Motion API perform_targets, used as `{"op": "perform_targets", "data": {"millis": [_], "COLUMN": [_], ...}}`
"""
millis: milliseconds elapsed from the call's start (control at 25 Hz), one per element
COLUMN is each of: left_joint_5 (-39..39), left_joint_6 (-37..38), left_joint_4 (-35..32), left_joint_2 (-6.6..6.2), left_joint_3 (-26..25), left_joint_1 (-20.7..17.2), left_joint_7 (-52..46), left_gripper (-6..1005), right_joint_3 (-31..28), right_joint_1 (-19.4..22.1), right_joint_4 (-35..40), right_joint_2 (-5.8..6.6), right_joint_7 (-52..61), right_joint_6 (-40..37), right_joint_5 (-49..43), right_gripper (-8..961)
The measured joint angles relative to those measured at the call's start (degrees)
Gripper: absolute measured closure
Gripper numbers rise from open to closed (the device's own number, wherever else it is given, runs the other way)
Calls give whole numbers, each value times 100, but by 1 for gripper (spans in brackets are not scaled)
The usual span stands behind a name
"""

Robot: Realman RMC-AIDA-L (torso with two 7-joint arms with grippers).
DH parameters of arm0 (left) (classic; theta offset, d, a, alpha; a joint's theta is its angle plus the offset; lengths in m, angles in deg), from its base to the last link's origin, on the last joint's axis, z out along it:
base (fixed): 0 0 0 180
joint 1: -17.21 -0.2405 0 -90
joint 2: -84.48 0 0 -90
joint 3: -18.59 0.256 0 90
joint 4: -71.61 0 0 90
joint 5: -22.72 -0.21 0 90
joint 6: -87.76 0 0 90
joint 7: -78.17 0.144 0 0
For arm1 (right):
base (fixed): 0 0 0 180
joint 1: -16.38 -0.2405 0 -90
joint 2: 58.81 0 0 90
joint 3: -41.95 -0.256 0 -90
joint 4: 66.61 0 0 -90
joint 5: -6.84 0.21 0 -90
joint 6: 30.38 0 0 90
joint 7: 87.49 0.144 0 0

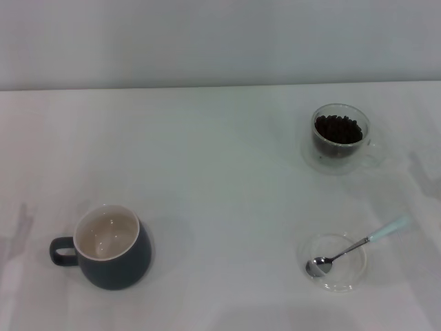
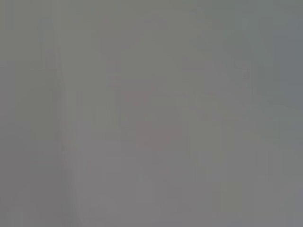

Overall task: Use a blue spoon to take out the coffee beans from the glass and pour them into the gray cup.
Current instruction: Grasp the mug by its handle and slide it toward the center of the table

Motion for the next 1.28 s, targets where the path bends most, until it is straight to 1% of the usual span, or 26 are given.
{"op": "perform_targets", "data": {"millis": [760, 960, 1000, 1040, 1160, 1280], "left_joint_5": [0, -23, -63, -72, -206, -666], "left_joint_6": [-1, 108, 351, 411, 793, 1204], "left_joint_4": [45, 22, 30, 36, 59, 202], "left_joint_2": [-8, -13, -22, -24, -35, -44], "left_joint_3": [0, 24, 54, 57, 73, 77], "left_joint_1": [32, -48, -250, -312, -673, -1027], "left_joint_7": [57, 40, 10, 9, 2, -44], "left_gripper": [138, 139, 139, 139, 140, 140], "right_joint_3": [7, -3, -14, -23, -36, -37], "right_joint_1": [13, 5, 6, 8, 20, 22], "right_joint_4": [1, 5, 27, 59, 233, 399], "right_joint_2": [0, 0, 0, 0, 0, 7], "right_joint_7": [159, 159, 159, 159, 159, 159], "right_joint_6": [1, 10, 19, 29, 87, 256], "right_joint_5": [-66, -66, -66, -66, -64, -36], "right_gripper": [119, 119, 119, 119, 119, 119]}}
